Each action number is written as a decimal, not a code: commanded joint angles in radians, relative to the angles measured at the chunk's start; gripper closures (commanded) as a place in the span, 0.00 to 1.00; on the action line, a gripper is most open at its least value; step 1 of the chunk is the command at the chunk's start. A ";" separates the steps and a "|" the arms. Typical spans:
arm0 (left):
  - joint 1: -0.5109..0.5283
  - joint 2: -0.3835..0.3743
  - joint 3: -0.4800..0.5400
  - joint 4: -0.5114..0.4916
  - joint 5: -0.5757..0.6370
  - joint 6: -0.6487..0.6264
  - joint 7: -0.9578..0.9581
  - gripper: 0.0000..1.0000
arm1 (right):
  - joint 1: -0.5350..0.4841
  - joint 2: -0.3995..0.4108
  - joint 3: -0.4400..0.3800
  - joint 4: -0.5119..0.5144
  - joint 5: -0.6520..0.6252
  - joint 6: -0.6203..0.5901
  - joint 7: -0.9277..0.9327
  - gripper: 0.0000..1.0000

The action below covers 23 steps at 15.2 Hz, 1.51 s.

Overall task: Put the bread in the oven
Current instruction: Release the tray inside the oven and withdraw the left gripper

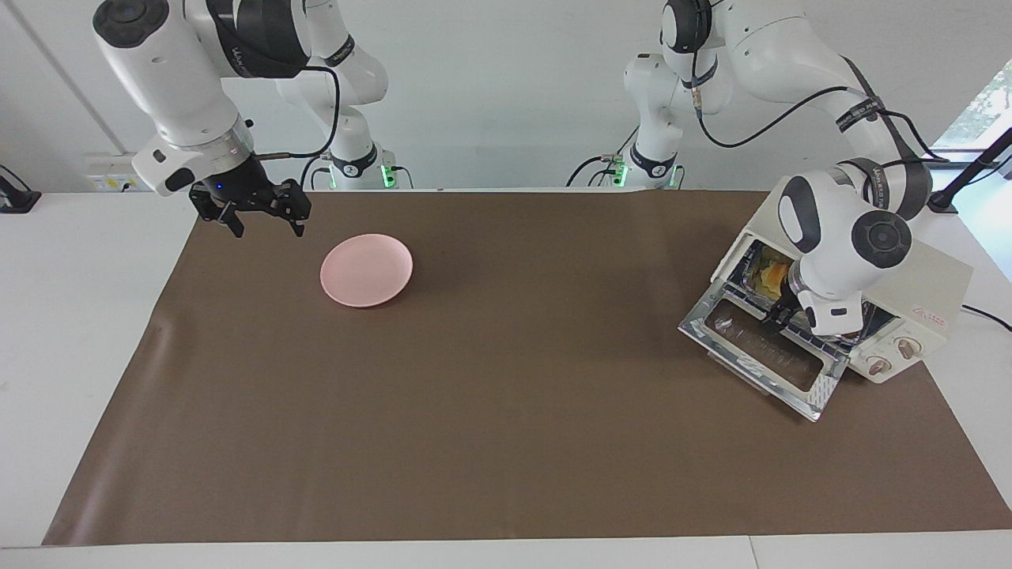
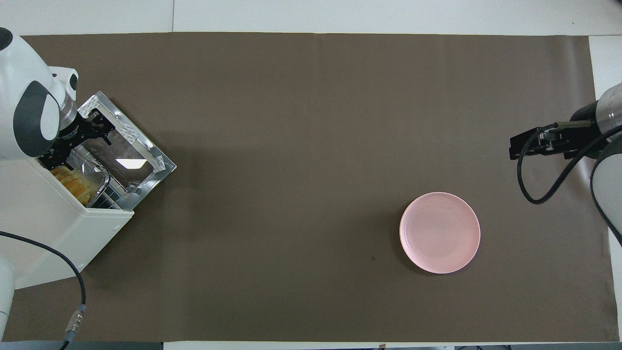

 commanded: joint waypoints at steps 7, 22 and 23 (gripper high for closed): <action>-0.025 -0.070 0.006 0.177 0.013 -0.091 0.401 0.00 | -0.011 -0.016 0.008 -0.014 -0.014 -0.008 -0.012 0.00; 0.384 -0.445 -0.451 -0.005 0.011 -0.262 0.706 0.00 | -0.011 -0.016 0.008 -0.015 -0.014 -0.008 -0.012 0.00; 0.383 -0.442 -0.450 0.002 0.011 -0.259 0.706 0.00 | -0.011 -0.016 0.008 -0.015 -0.014 -0.008 -0.012 0.00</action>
